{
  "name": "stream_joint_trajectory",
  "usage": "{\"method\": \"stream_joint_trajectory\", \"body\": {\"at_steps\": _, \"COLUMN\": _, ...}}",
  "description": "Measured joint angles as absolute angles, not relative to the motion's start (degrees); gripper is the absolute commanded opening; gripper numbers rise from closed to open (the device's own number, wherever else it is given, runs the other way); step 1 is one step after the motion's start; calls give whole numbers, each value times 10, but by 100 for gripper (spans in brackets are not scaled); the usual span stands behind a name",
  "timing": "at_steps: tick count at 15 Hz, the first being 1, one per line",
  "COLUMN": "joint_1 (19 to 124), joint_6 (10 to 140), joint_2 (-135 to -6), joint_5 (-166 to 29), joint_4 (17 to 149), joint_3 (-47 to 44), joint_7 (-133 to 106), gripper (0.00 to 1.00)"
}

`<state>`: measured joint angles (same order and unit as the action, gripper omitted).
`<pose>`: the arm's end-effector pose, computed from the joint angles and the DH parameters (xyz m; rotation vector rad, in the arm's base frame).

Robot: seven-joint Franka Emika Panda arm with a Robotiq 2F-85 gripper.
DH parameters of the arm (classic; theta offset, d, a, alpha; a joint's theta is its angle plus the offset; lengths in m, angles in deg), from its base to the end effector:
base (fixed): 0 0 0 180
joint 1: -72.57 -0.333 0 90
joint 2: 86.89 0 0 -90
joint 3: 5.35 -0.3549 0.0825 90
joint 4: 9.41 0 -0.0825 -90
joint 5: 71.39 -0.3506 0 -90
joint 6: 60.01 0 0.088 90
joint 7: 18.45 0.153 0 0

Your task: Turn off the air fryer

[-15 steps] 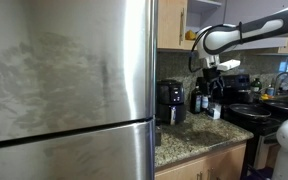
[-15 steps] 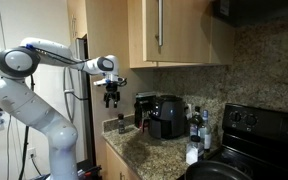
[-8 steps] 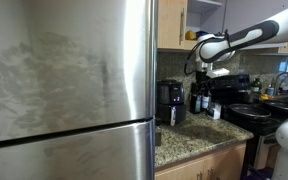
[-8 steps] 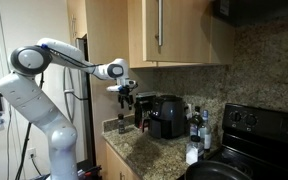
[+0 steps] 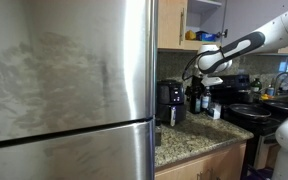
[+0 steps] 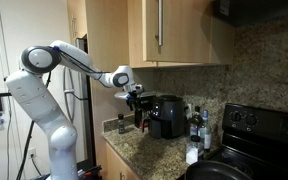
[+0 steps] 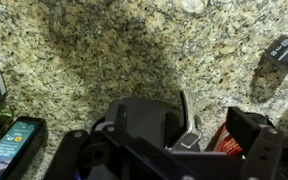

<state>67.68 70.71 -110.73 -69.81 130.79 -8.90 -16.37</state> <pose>0.4017 0.0596 0.4825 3.0853 0.1919 0.3931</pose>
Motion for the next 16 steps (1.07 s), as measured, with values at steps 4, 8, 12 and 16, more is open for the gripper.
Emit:
{"method": "stream_joint_trajectory", "body": {"at_steps": 4, "joint_1": 675, "joint_6": 723, "joint_2": -1094, "joint_5": -703, "joint_4": 1311, "joint_3": -88, "joint_7": -178, "gripper": 100}}
{"method": "stream_joint_trajectory", "body": {"at_steps": 8, "joint_1": 660, "joint_6": 859, "joint_2": -1049, "joint_5": -737, "joint_4": 1336, "joint_3": -82, "joint_7": -236, "gripper": 100}}
{"method": "stream_joint_trajectory", "body": {"at_steps": 12, "joint_1": 653, "joint_6": 936, "joint_2": -1029, "joint_5": -743, "joint_4": 1343, "joint_3": -80, "joint_7": -253, "gripper": 100}}
{"method": "stream_joint_trajectory", "body": {"at_steps": 16, "joint_1": 650, "joint_6": 936, "joint_2": -1027, "joint_5": -746, "joint_4": 1341, "joint_3": -80, "joint_7": -254, "gripper": 100}}
